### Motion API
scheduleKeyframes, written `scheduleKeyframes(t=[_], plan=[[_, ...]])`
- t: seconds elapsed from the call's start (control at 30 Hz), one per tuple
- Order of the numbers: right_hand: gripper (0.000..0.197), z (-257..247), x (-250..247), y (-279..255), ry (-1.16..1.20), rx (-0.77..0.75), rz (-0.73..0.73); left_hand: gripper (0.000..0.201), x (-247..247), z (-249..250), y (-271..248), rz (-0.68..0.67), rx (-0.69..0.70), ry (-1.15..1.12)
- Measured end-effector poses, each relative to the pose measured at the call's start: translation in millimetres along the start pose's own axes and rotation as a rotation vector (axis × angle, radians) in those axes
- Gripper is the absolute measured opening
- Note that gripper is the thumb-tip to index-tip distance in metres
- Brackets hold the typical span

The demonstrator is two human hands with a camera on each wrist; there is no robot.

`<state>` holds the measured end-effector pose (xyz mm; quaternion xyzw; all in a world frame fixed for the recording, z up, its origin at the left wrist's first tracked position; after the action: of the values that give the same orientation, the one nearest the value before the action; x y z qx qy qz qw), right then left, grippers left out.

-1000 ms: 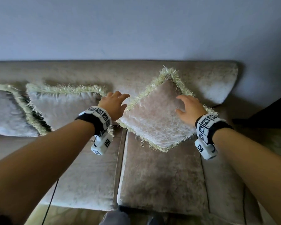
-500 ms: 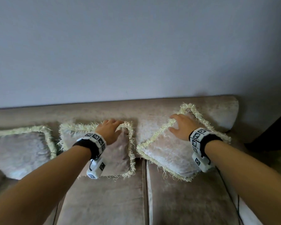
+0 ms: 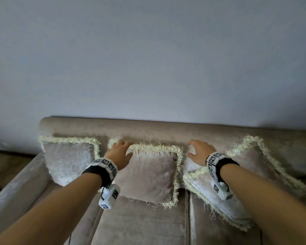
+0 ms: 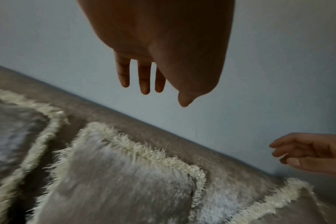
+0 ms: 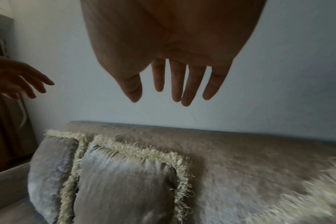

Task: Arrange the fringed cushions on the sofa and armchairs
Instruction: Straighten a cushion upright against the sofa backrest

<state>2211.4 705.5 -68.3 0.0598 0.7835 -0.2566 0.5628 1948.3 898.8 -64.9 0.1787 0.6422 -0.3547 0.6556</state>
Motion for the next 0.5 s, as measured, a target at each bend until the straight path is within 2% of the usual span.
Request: scheduleKeyframes(t=[0.13, 0.27, 0.5], plan=[[0.050, -27.8, 11.7, 37.0, -0.014, -0.077, -0.018, 0.050, 13.1, -47.4, -5.5, 0.011, -0.087, -0.034], [0.048, -50.0, 37.0, 64.3, 0.007, -0.113, -0.053, 0.051, 48.0, -92.4, -2.7, -0.051, -0.145, -0.080], [0.050, -77.2, 87.6, 128.9, 0.062, -0.065, -0.119, 0.052, 109.0, -163.4, 60.4, -0.125, -0.144, -0.177]])
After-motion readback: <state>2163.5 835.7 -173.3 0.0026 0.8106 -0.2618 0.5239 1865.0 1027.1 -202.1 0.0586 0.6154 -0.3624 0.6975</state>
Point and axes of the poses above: each hand's wrist, its own y-axis towards the middle knuckle, its own x-axis out of the palm, z = x × y, the point moved 7 cm from there along y, towards the middle knuckle, and after that the axes turned 12 degrees about -z, right-handed, at the moved point
